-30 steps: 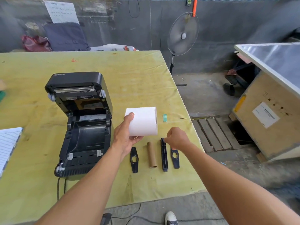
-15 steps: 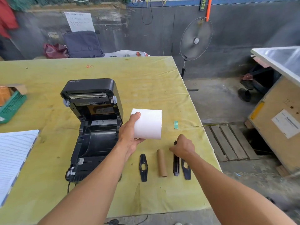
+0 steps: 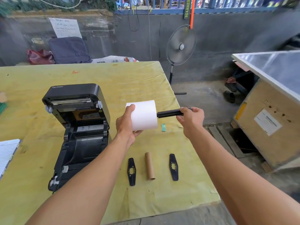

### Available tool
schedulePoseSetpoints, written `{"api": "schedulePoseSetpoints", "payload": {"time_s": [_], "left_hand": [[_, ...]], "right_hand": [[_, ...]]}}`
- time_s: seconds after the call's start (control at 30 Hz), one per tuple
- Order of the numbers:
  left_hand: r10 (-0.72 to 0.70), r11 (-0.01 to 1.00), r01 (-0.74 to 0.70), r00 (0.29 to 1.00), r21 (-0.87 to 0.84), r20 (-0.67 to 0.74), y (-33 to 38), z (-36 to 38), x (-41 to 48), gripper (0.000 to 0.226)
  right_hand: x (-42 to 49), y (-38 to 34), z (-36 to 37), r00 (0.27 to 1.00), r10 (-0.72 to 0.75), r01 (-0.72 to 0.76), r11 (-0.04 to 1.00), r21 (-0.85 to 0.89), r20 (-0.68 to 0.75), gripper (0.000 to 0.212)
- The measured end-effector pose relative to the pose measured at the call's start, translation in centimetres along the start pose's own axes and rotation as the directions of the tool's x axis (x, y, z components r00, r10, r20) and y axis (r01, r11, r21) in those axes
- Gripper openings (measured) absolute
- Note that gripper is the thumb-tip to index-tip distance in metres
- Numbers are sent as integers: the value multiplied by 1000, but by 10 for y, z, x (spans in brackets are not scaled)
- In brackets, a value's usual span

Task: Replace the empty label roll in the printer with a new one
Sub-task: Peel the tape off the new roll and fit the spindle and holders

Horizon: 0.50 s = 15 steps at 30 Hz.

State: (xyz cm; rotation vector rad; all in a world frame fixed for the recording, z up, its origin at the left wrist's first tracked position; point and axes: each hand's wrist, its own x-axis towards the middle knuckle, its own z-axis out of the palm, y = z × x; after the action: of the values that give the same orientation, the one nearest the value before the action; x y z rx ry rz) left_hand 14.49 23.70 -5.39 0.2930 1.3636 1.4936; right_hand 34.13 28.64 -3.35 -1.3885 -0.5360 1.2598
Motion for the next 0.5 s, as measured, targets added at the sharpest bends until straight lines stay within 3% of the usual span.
{"api": "schedulePoseSetpoints", "payload": {"time_s": [0.23,0.4,0.5], "left_hand": [[-30,1000,30,1000,-1,-3,-1,3,-7,44],[-29,999,31,999,44,-30,0,-1,-11,46],[-43,998,45,998,44,-45,0,-6,-13,52]], "right_hand": [[-6,0,-6,997,62,-55,989,136,-42,38],[-13,4,-7,1000,-20,21,1000,-5,17,26],[-15,5,-8,998,12,-10,999,-42,55,22]]}}
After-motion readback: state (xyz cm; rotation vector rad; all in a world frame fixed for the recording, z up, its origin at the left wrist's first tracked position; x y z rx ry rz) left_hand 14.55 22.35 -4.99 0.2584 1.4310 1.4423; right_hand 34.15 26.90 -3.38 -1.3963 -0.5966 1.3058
